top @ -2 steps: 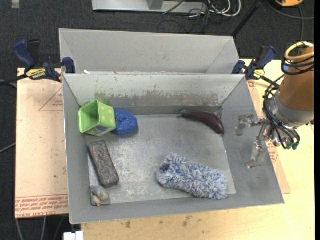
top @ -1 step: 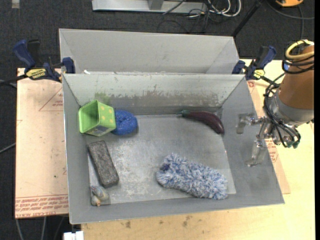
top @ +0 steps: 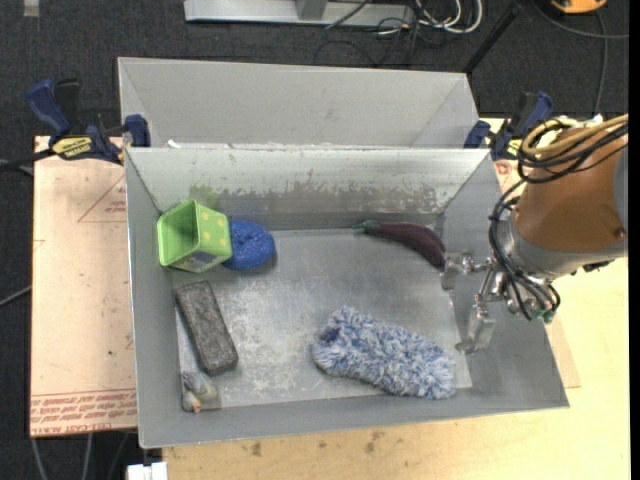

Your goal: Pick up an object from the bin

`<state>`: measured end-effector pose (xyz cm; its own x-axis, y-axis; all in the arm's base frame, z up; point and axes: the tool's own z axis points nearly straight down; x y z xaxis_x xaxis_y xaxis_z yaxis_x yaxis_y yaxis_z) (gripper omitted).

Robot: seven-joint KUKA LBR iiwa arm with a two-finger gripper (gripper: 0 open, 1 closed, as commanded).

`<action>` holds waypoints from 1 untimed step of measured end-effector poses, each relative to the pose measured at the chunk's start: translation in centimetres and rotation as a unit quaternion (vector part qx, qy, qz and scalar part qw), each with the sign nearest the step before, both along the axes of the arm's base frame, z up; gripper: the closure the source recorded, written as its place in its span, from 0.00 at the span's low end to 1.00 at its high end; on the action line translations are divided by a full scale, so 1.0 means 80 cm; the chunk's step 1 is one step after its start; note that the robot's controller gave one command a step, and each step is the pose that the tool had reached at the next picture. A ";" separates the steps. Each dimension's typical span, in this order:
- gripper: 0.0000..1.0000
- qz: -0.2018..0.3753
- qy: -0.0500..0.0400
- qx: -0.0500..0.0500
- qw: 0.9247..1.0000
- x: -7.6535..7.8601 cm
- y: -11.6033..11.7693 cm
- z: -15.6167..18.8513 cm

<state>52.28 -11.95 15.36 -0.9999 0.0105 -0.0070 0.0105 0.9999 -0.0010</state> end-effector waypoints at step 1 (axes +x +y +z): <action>0.00 0.017 0.001 0.001 1.000 0.007 0.018 -0.084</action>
Offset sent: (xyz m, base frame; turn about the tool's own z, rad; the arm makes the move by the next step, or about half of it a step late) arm 0.0090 0.0598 -0.0814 -0.2615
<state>52.82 -10.55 8.65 -0.9997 -0.0229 -0.0050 -0.0229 0.9997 0.0001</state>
